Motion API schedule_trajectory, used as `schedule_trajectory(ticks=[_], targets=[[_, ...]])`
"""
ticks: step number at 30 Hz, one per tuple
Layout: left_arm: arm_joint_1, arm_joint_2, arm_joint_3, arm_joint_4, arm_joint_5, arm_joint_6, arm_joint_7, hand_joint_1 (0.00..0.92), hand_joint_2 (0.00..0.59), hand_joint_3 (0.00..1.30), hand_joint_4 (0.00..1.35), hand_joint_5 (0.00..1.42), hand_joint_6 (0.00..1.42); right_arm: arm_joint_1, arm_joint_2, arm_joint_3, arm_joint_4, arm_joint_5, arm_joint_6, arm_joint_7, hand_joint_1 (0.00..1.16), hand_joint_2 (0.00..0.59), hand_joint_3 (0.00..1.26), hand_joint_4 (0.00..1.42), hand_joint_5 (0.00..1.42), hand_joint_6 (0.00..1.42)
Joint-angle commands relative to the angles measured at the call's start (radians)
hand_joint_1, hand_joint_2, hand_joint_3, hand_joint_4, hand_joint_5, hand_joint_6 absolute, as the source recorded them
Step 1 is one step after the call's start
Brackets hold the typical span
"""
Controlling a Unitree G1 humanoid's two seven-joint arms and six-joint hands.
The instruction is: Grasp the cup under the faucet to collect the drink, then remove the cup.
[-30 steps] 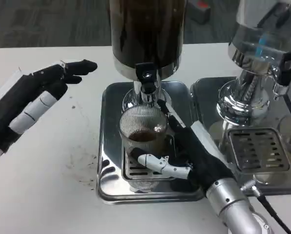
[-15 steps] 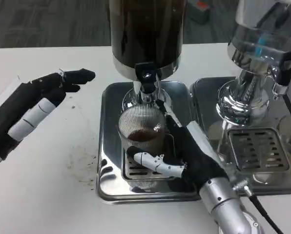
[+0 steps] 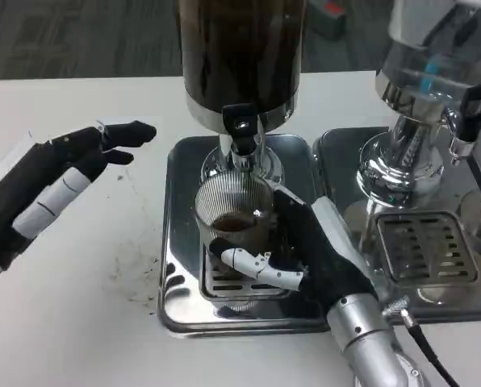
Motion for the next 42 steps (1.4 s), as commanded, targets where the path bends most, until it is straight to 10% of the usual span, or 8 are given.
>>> schedule_trajectory(ticks=[1, 19, 42], targets=[[0.016, 0.008, 0.006, -0.02, 0.002, 0.015, -0.011, 0.0, 0.124, 0.35, 0.26, 0.2, 0.3, 0.012, 0.012, 0.028, 0.033, -0.018, -0.02, -0.021, 0.66, 0.186, 0.27, 0.25, 0.26, 0.29], [0.033, 0.014, 0.006, -0.041, 0.007, 0.028, -0.014, 0.0, 0.133, 0.37, 0.29, 0.23, 0.34, 0.02, 0.058, 0.068, 0.115, -0.079, -0.082, -0.189, 0.68, 0.191, 0.4, 0.46, 0.6, 0.85], [0.021, 0.009, 0.002, -0.022, 0.012, 0.027, -0.014, 0.0, 0.131, 0.37, 0.31, 0.24, 0.35, 0.056, 0.057, 0.046, 0.095, -0.114, -0.121, -0.293, 0.68, 0.218, 0.45, 0.52, 0.67, 0.94]])
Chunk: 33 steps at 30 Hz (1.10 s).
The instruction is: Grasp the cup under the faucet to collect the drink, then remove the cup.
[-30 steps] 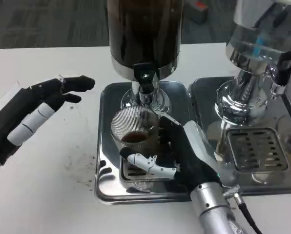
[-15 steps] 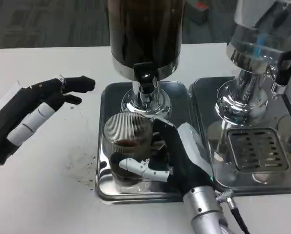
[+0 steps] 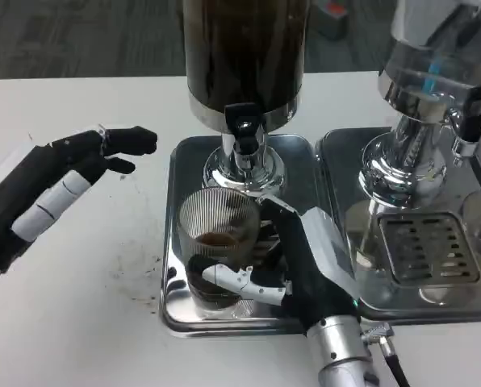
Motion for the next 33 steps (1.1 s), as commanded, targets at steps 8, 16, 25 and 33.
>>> schedule_trajectory(ticks=[8, 16, 25, 33], targets=[[-0.002, 0.001, -0.004, 0.022, 0.014, 0.004, -0.013, 0.0, 0.131, 0.37, 0.31, 0.24, 0.35, 0.047, -0.02, -0.041, -0.043, -0.005, -0.016, -0.038, 0.67, 0.222, 0.48, 0.54, 0.69, 0.95], [-0.007, -0.001, -0.006, 0.034, 0.014, 0.002, -0.016, 0.0, 0.131, 0.37, 0.31, 0.25, 0.35, 0.069, -0.027, -0.058, -0.08, -0.009, -0.016, -0.041, 0.67, 0.223, 0.48, 0.54, 0.69, 0.95], [-0.009, -0.002, -0.007, 0.041, 0.012, -0.001, -0.019, 0.0, 0.132, 0.37, 0.31, 0.25, 0.35, 0.094, -0.032, -0.073, -0.13, -0.02, -0.014, -0.049, 0.67, 0.223, 0.5, 0.56, 0.71, 0.97], [-0.011, -0.008, -0.006, 0.047, 0.01, -0.003, -0.023, 0.0, 0.132, 0.37, 0.31, 0.25, 0.35, 0.117, -0.036, -0.087, -0.167, -0.03, -0.017, -0.058, 0.67, 0.223, 0.51, 0.57, 0.71, 0.98]])
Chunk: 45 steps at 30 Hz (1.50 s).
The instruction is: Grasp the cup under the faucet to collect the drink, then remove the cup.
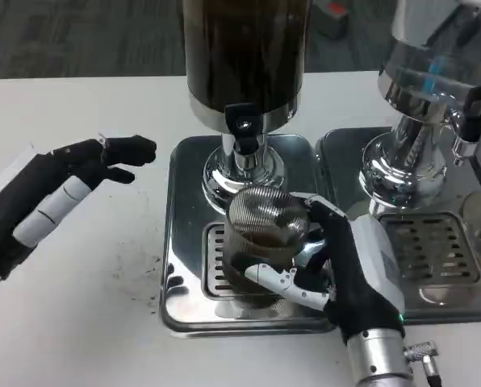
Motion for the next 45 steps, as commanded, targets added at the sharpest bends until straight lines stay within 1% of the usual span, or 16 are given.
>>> schedule_trajectory(ticks=[1, 15, 20, 31, 32, 42, 45], targets=[[-0.01, -0.007, -0.003, 0.008, 0.009, -0.003, -0.011, 0.0, 0.132, 0.37, 0.31, 0.25, 0.35, 0.008, 0.004, -0.01, -0.047, -0.012, -0.015, -0.029, 0.67, 0.223, 0.51, 0.57, 0.72, 0.98], [-0.015, -0.012, -0.004, 0.015, 0.011, -0.007, -0.011, 0.0, 0.133, 0.36, 0.31, 0.25, 0.36, 0.02, 0.005, -0.022, -0.062, -0.027, -0.023, -0.037, 0.65, 0.234, 0.53, 0.59, 0.73, 1.01], [-0.013, -0.014, -0.004, 0.016, 0.012, -0.008, -0.01, 0.0, 0.133, 0.36, 0.31, 0.25, 0.37, 0.028, -0.001, -0.029, -0.078, -0.033, -0.021, -0.043, 0.65, 0.239, 0.54, 0.6, 0.74, 1.02], [-0.014, -0.022, -0.008, 0.019, 0.015, -0.014, -0.01, 0.0, 0.133, 0.36, 0.31, 0.25, 0.37, 0.079, -0.017, -0.061, -0.163, -0.048, -0.007, -0.033, 0.67, 0.237, 0.54, 0.6, 0.76, 1.04], [-0.015, -0.022, -0.009, 0.021, 0.016, -0.014, -0.01, 0.0, 0.133, 0.36, 0.31, 0.25, 0.37, 0.086, -0.018, -0.064, -0.173, -0.049, -0.004, -0.031, 0.69, 0.232, 0.54, 0.6, 0.76, 1.04], [-0.02, -0.031, -0.013, 0.032, 0.021, -0.022, -0.01, 0.0, 0.133, 0.36, 0.31, 0.25, 0.37, 0.118, -0.034, -0.072, -0.228, -0.049, 0.017, -0.019, 0.74, 0.23, 0.54, 0.6, 0.79, 1.08], [-0.011, -0.03, -0.016, 0.025, 0.032, -0.041, -0.008, 0.0, 0.133, 0.36, 0.31, 0.25, 0.37, 0.125, -0.041, -0.077, -0.243, -0.047, 0.022, -0.013, 0.74, 0.227, 0.54, 0.6, 0.79, 1.08]])
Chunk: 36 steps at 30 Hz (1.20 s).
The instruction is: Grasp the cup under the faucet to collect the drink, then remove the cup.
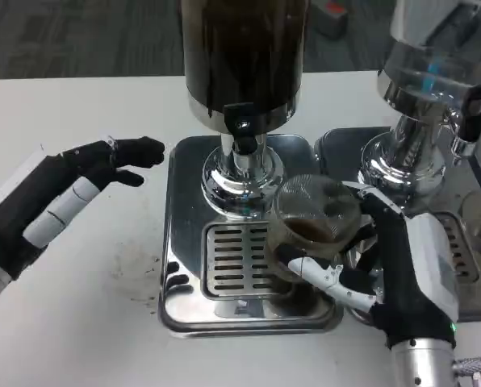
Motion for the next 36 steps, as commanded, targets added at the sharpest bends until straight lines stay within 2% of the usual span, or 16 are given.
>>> schedule_trajectory(ticks=[1, 13, 26, 36], targets=[[0.006, -0.002, -0.009, -0.001, 0.027, -0.037, -0.007, 0.0, 0.133, 0.36, 0.31, 0.25, 0.37, 0.008, -0.007, -0.012, -0.052, -0.001, -0.003, 0.006, 0.74, 0.226, 0.54, 0.6, 0.79, 1.08], [0.072, 0.013, -0.01, -0.068, 0.038, -0.086, -0.018, 0.0, 0.133, 0.35, 0.3, 0.25, 0.37, 0.085, -0.026, -0.035, -0.146, -0.002, 0.01, 0.038, 0.76, 0.214, 0.54, 0.6, 0.81, 1.1], [0.146, 0.026, -0.013, -0.142, 0.033, -0.099, -0.022, 0.0, 0.133, 0.35, 0.3, 0.25, 0.37, 0.173, -0.042, -0.056, -0.265, 0.006, 0.015, 0.079, 0.77, 0.215, 0.56, 0.6, 0.81, 1.12], [0.193, 0.051, -0.036, -0.179, 0.064, -0.159, -0.01, 0.0, 0.133, 0.35, 0.3, 0.24, 0.37, 0.248, -0.059, -0.078, -0.345, 0.004, 0.008, 0.125, 0.77, 0.208, 0.56, 0.61, 0.82, 1.13]])
